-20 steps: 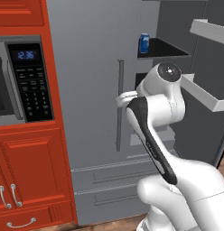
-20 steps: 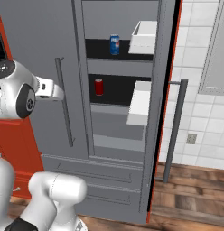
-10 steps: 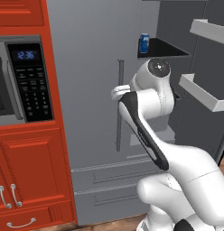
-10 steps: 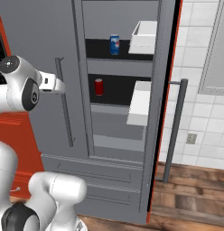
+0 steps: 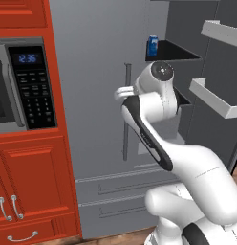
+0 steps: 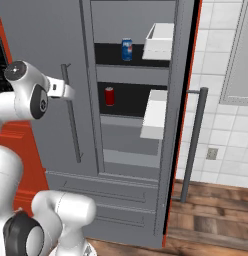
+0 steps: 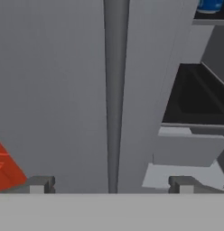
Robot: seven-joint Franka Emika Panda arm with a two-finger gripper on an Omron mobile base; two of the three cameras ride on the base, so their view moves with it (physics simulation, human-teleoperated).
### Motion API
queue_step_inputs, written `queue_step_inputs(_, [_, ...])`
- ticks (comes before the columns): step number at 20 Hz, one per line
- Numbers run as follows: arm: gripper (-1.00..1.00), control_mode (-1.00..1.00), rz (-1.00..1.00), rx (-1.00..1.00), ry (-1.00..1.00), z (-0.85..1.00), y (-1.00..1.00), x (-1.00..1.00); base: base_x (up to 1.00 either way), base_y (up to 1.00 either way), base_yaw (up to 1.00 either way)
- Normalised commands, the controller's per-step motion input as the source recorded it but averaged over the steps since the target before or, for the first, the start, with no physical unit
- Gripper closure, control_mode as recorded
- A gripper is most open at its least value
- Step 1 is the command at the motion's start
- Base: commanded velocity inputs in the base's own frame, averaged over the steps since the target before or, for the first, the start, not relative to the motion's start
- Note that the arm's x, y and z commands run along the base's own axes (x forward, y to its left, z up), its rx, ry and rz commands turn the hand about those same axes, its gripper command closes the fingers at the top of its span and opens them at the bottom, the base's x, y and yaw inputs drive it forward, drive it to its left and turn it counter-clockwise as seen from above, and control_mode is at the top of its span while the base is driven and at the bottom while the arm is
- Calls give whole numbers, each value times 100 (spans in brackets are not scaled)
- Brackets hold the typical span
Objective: Open the fridge, grab two sodas, and place both sodas inside the bowl with ice on the dining counter.
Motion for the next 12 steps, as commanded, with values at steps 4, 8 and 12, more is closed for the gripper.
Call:
queue_step_inputs(4, [-100,-100,-2,2,-3,0,0,32,0,0,0])
queue_step_inputs(8, [-100,-100,-1,2,-3,0,0,36,0,0,0])
queue_step_inputs(12, [-100,-100,-2,1,-1,-1,0,38,0,0,0])
